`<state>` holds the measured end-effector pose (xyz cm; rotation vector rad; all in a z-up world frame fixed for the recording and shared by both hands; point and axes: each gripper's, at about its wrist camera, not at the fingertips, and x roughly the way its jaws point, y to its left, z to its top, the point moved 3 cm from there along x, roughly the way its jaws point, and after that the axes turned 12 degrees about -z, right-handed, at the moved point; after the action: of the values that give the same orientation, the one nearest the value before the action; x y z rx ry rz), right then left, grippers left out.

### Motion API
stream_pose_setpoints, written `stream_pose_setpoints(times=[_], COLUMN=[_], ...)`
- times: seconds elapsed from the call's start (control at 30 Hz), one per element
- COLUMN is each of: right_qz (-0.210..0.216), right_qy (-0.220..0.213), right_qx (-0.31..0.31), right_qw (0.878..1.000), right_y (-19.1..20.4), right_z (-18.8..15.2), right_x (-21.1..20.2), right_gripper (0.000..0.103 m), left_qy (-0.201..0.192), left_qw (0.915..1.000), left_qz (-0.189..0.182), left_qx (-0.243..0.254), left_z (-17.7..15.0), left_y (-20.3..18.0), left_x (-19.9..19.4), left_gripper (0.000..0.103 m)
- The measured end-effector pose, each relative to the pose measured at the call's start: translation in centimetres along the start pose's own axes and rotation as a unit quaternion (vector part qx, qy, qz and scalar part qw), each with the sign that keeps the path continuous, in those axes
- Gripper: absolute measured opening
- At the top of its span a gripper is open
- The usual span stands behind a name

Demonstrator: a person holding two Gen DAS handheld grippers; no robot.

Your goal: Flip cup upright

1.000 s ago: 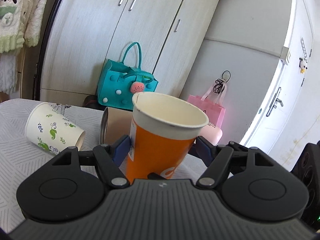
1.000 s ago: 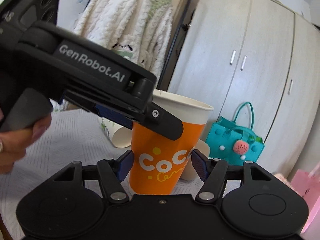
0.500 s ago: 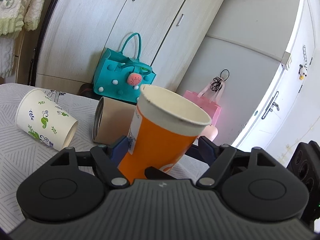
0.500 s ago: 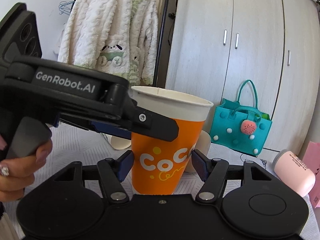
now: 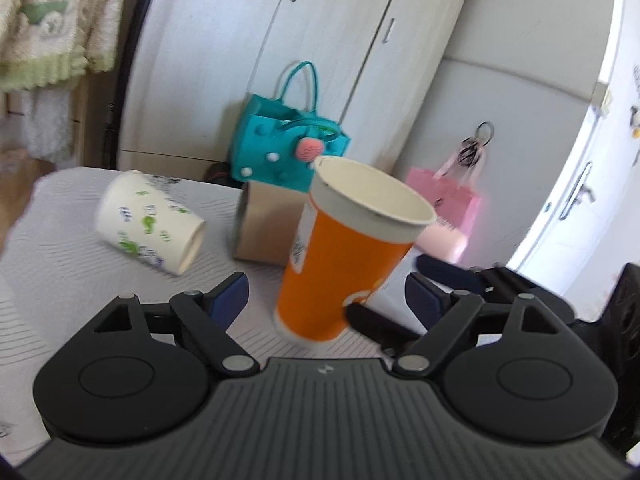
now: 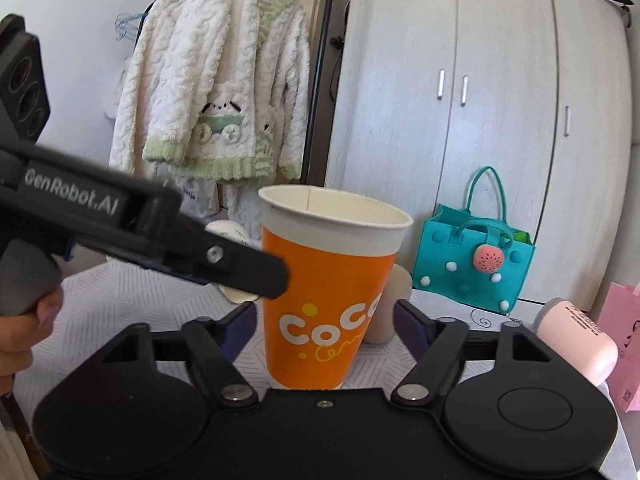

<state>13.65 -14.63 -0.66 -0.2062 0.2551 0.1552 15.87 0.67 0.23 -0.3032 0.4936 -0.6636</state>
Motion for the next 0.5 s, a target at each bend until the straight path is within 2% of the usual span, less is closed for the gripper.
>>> stream_pose_setpoints(times=[0.17,0.27,0.5], right_qz=[-0.005,-0.02,-0.038], right_qy=[0.003,0.0,0.002], right_qx=[0.032,0.031,0.048], right_qw=[0.999,0.999,0.998], right_y=[-0.8,-1.2,-2.1], right_z=[-0.2,-0.7,-0.9], right_x=[-2.3,-3.7,-6.7], right_gripper=[0.085,0.085,0.085], left_qy=[0.009,-0.009,-0.006], left_qw=[0.9981,0.9951,0.9901], left_qz=[0.056,0.084,0.119], left_qx=[0.026,0.051,0.074], left_z=[-0.3,-0.5,-1.6], left_y=[-1.4,-2.8,-5.6], left_x=[-2.0,-3.6,-6.2], left_gripper=[0.091,0.094,0.096])
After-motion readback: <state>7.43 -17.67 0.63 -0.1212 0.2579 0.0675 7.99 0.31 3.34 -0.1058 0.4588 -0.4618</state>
